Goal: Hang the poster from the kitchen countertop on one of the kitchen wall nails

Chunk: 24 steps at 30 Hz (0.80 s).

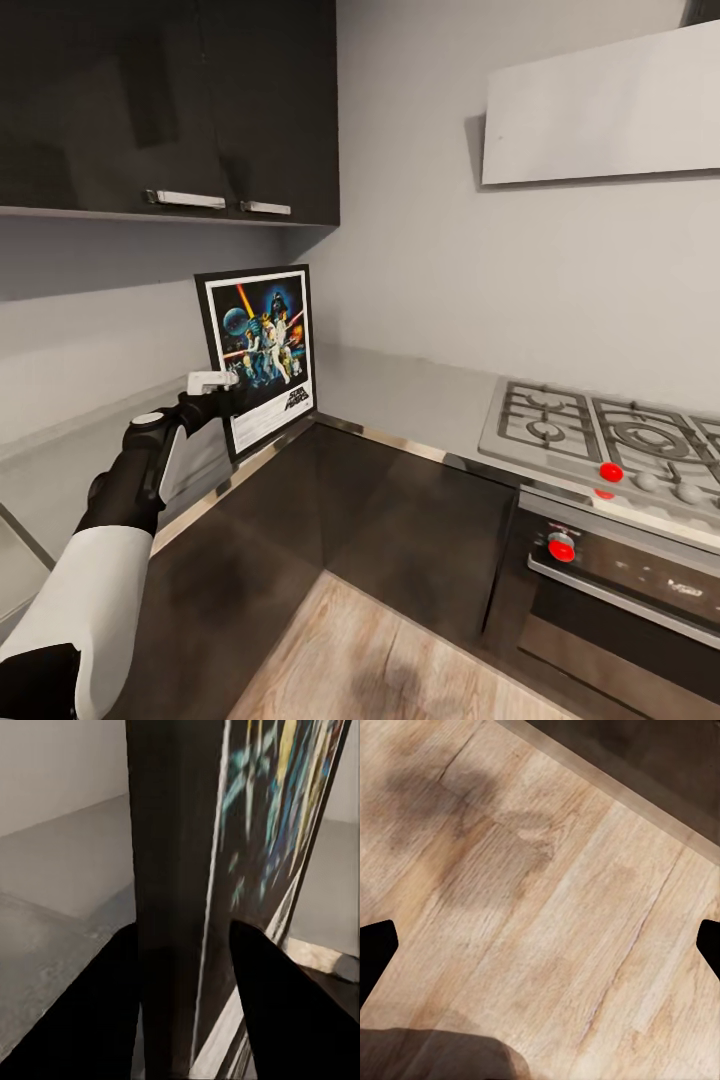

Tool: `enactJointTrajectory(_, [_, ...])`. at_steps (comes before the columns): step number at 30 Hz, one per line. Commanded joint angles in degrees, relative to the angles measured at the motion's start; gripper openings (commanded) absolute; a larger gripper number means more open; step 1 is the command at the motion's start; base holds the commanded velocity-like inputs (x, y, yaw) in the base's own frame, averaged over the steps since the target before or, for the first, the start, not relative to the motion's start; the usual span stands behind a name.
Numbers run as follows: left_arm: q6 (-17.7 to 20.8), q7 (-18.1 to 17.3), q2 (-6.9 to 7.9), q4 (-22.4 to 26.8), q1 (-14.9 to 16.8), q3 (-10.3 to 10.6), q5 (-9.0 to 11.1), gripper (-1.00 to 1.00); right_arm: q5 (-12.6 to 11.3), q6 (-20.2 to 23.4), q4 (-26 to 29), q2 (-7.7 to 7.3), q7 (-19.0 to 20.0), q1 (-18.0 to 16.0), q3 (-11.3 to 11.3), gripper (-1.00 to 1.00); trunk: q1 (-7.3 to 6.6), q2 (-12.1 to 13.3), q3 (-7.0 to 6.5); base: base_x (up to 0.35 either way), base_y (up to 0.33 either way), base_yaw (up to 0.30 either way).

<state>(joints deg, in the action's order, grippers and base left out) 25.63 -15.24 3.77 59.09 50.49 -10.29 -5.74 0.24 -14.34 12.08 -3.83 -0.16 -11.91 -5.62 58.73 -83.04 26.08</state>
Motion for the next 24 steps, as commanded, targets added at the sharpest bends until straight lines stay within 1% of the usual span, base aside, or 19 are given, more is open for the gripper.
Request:
enactJointTrajectory(1, [0.2,-0.5,-0.04,0.1,0.0,-0.1,-0.6,-1.0,0.0,-0.2,0.0,-0.03,0.0,0.0,-0.3,1.0,0.0,0.0,0.06,0.0,0.0,0.0])
enactJointTrajectory(23, [0.2,-0.6,-0.08,0.7,0.0,-0.1,-0.4,-1.0,0.0,-0.2,0.0,-0.03,0.0,0.0,-0.4,1.0,0.0,0.0,0.06,0.0,0.0,0.0])
enactJointTrajectory(24, [0.4,-0.7,-0.08,4.2,0.0,0.1,-0.3,-1.0,0.0,-0.2,0.0,-0.03,0.0,0.0,-0.5,1.0,0.0,0.0,0.06,0.0,0.0,0.0])
